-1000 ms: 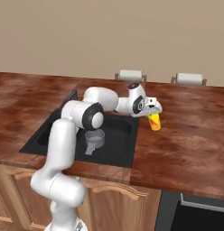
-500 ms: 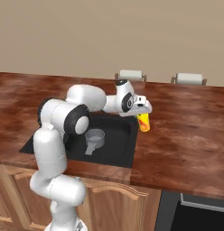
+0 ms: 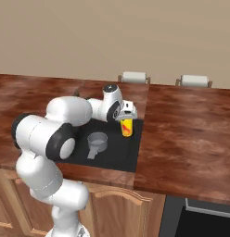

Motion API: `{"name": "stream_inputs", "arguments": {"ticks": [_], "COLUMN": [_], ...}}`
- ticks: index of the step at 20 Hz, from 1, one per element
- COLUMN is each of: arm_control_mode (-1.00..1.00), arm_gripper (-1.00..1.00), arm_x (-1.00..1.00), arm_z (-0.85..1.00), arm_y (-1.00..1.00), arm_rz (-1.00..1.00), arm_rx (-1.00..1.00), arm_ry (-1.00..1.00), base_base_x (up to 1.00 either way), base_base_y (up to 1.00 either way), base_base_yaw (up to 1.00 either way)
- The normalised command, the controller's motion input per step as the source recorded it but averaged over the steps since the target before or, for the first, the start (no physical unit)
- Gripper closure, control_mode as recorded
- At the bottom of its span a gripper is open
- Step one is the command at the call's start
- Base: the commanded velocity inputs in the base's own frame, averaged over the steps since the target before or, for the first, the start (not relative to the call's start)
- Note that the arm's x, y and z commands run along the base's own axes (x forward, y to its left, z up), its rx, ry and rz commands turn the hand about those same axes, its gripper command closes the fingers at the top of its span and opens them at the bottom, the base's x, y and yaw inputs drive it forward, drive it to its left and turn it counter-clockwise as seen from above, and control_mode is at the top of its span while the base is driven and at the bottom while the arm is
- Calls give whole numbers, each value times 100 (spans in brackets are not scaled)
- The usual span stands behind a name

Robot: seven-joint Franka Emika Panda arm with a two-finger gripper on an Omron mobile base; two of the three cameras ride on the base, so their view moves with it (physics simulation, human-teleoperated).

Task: Move any existing items from the left basin to the right basin for drying. Then move the cup from the counter to the left basin of the sink for washing.

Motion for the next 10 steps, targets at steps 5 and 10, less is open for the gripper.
{"name": "stream_inputs", "arguments": {"ticks": [5, 10], "arm_control_mode": [-100, -100], "arm_gripper": [100, 100], "arm_x": [-18, -12], "arm_z": [2, 0], "arm_y": [99, 100], "arm_rz": [6, 0], "arm_rx": [0, 0], "arm_ry": [0, 1], "base_base_x": [0, 0], "base_base_y": [0, 0], "base_base_yaw": [0, 0]}}
